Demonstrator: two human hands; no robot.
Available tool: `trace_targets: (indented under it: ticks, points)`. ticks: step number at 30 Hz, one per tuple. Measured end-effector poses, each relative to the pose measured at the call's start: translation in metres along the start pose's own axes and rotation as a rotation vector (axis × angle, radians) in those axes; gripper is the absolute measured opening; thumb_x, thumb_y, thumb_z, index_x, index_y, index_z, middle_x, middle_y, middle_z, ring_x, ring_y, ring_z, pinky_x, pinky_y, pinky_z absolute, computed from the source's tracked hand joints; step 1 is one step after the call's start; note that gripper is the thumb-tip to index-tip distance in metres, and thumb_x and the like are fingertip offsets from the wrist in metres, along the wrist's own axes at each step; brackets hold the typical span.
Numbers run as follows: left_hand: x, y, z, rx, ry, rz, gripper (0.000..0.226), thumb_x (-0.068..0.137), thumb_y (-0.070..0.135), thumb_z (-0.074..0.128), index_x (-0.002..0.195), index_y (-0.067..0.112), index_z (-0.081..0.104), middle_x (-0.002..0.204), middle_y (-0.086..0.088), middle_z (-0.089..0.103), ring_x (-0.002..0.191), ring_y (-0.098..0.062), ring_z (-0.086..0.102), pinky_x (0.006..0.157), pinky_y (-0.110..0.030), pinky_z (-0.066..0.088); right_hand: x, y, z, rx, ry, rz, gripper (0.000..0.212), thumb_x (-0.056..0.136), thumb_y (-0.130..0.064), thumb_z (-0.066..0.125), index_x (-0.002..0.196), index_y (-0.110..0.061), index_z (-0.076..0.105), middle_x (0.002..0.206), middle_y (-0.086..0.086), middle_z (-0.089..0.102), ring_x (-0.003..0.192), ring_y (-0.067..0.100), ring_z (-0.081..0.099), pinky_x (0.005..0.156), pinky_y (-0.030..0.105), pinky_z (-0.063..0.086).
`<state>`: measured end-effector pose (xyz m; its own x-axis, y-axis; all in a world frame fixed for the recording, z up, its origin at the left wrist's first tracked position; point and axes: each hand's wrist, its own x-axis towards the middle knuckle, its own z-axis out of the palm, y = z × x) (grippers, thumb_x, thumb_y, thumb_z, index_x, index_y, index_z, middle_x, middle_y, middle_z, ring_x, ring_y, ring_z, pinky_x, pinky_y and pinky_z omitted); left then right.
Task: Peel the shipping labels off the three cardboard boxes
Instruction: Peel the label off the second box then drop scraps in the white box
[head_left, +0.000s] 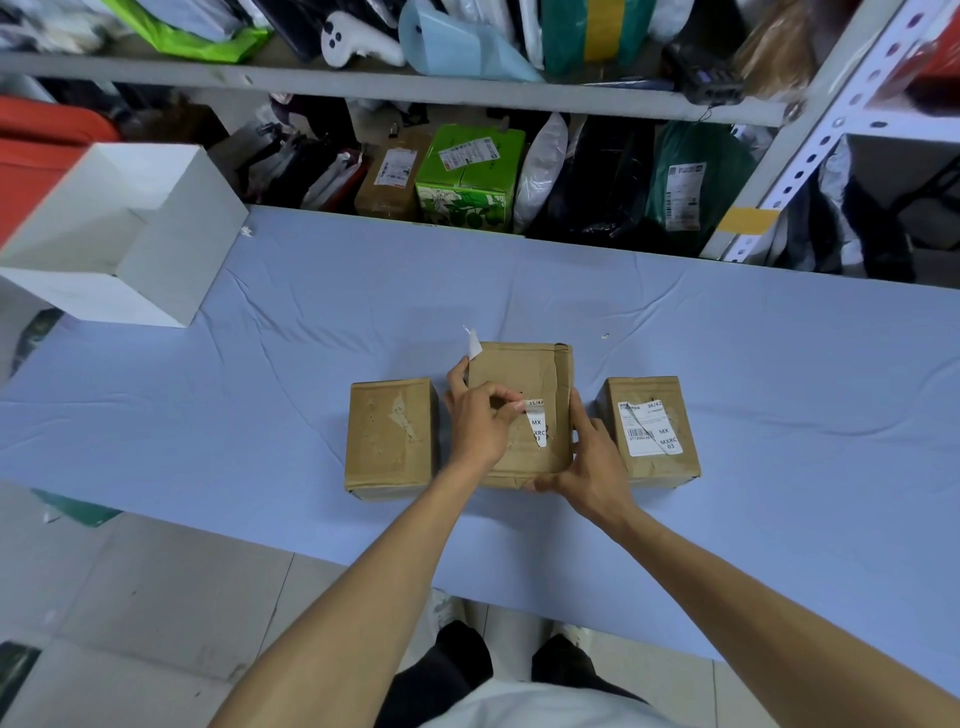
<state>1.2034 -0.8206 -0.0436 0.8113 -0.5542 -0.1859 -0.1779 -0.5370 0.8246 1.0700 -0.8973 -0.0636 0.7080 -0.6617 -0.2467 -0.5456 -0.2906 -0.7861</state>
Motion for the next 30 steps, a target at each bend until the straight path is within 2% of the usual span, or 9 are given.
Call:
trace_targets:
  ticks: [4,14,18,23,27,30]
  points:
    - [0.0,0.0,0.0,-0.005,-0.008,-0.004,0.004,0.08,0.019,0.075,0.081,0.018,0.071,0.152,0.0,0.02,0.136,-0.023,0.022,0.098,-0.013,0.016,0.0,-0.001,0.001,0.0,0.002,0.006,0.135,0.043,-0.024,0.092,0.151,-0.036,0.011,0.105,0.006,0.048,0.093,0.02,0.049,0.082,0.042,0.051]
    - [-0.003,0.001,-0.002,-0.031,-0.037,0.018,0.009,0.081,0.022,0.075,0.076,0.024,0.067,0.153,0.001,0.017,0.138,-0.02,0.021,0.099,-0.013,0.018,-0.003,0.001,0.002,0.003,0.016,0.015,0.137,0.041,-0.027,0.091,0.15,-0.037,0.009,0.102,0.003,0.047,0.092,0.018,0.05,0.081,0.041,0.052]
    - [-0.002,-0.001,-0.004,-0.044,-0.042,0.032,0.008,0.081,0.022,0.075,0.077,0.024,0.068,0.152,0.0,0.018,0.139,-0.021,0.022,0.102,-0.018,0.019,-0.003,0.002,0.002,-0.009,0.016,0.002,0.136,0.043,-0.027,0.091,0.151,-0.035,0.009,0.104,0.004,0.048,0.094,0.019,0.05,0.082,0.042,0.052]
    - [-0.005,-0.005,-0.008,-0.111,-0.029,0.069,0.005,0.08,0.019,0.075,0.078,0.019,0.071,0.152,0.0,0.019,0.143,-0.017,0.017,0.107,-0.018,0.015,-0.009,0.001,0.004,-0.037,0.043,-0.031,0.136,0.049,-0.027,0.09,0.151,-0.035,0.002,0.113,0.004,0.044,0.098,0.021,0.051,0.085,0.042,0.052]
    - [-0.008,-0.008,-0.013,-0.146,-0.014,0.111,0.005,0.079,0.015,0.076,0.077,0.017,0.072,0.151,0.002,0.021,0.143,-0.015,0.021,0.11,-0.018,0.015,-0.012,0.002,0.006,-0.091,0.07,-0.081,0.137,0.05,-0.029,0.091,0.152,-0.031,0.0,0.119,0.008,0.041,0.102,0.024,0.05,0.089,0.042,0.05]
    - [-0.011,-0.006,-0.015,-0.149,-0.024,0.118,0.007,0.079,0.016,0.076,0.075,0.019,0.071,0.151,0.002,0.021,0.143,-0.016,0.021,0.116,-0.024,0.017,-0.012,0.002,0.005,-0.094,0.059,-0.091,0.138,0.05,-0.029,0.091,0.152,-0.031,-0.001,0.122,0.009,0.041,0.105,0.024,0.05,0.091,0.043,0.049]
